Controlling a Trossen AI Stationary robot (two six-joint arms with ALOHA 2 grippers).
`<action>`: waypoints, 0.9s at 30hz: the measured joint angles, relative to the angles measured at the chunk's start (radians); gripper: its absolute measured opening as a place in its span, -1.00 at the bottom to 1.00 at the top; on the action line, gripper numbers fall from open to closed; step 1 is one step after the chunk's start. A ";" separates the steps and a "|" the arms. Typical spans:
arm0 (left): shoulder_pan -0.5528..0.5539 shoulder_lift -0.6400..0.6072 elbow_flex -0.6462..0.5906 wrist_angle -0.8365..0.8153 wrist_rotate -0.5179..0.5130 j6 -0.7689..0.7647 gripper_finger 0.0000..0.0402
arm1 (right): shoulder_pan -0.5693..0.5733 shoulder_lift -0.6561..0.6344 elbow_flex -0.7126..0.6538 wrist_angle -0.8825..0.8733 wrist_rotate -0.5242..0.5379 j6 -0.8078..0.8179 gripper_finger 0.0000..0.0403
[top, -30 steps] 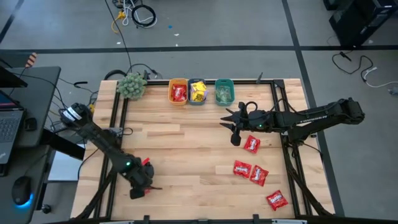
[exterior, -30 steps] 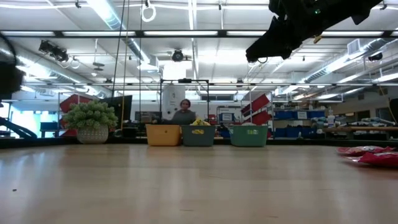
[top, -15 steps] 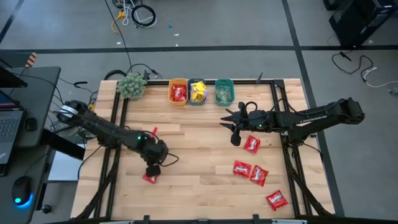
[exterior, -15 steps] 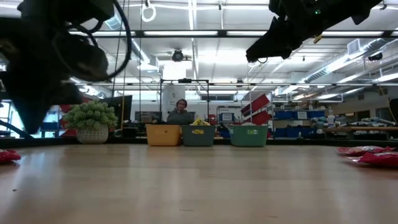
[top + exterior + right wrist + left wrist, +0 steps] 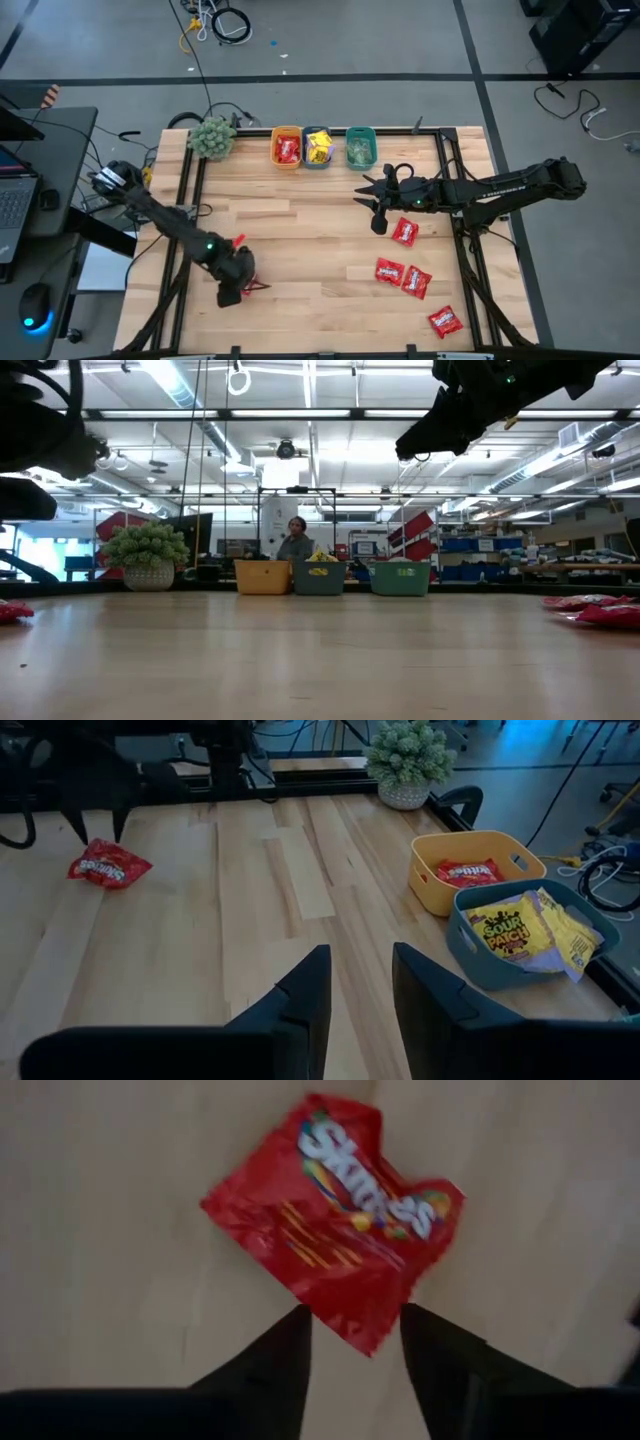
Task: Sort candy
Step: Put the red candy pack into the yellow bin
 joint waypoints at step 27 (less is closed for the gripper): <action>-0.079 0.124 0.028 -0.065 -0.110 -0.008 -0.78 | 0.000 0.000 0.000 0.002 0.000 -0.002 -0.52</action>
